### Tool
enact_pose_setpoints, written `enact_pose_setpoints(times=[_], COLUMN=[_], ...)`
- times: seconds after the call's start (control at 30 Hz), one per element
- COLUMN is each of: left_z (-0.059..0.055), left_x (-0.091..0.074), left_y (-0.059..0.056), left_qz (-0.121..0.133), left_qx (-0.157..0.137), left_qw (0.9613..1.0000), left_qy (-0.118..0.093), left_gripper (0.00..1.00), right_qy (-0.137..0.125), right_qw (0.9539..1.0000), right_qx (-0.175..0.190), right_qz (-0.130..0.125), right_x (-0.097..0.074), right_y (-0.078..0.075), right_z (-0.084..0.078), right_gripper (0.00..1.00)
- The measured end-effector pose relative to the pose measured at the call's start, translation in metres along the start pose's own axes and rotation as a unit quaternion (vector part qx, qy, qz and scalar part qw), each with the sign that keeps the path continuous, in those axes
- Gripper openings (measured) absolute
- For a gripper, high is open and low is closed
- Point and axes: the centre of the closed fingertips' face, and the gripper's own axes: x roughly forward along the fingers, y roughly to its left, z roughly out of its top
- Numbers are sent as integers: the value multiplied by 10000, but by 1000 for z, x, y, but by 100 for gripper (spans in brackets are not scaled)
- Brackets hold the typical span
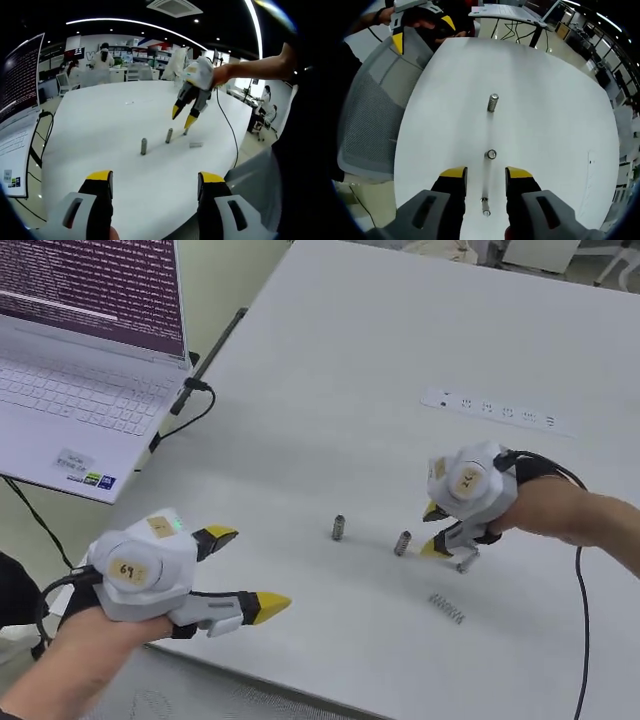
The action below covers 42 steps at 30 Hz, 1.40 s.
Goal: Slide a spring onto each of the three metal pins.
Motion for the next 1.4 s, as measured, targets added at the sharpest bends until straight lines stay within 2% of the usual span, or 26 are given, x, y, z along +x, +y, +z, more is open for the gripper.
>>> enact_pose_setpoints(times=[0.27,0.5,0.73,0.83,0.97,1.07,1.17,1.4], left_z=[0,3,5,6,6,8,9,11], left_x=[1,3,5,6,7,8,9,10], left_y=[-3,-5,-5,-6,-7,-9,-8,-9], left_qz=[-64,-86,-94,-104,-120,-139,-149,-164], left_qx=[25,23,16,8,15,18,25,40], left_qw=[10000,10000,10000,9999,9999,9999,9999,9998], left_qy=[37,32,26,28,32,29,26,43], left_gripper=[66,66,66,66,66,66,66,66], right_qy=[-316,-638,-1035,-1163,-1270,-1460,-1602,-1863], right_qw=[9979,9920,9809,9756,9706,9628,9558,9434], right_qx=[514,1024,1547,1746,1923,2131,2290,2542], right_qz=[-224,-373,-566,-653,-690,-793,-916,-1032], right_x=[-10,-18,-28,-30,-33,-38,-42,-50], right_y=[3,8,15,16,19,20,22,32], right_z=[-8,-19,-27,-31,-35,-34,-35,-37], right_gripper=[33,35,37,38,40,41,47,53])
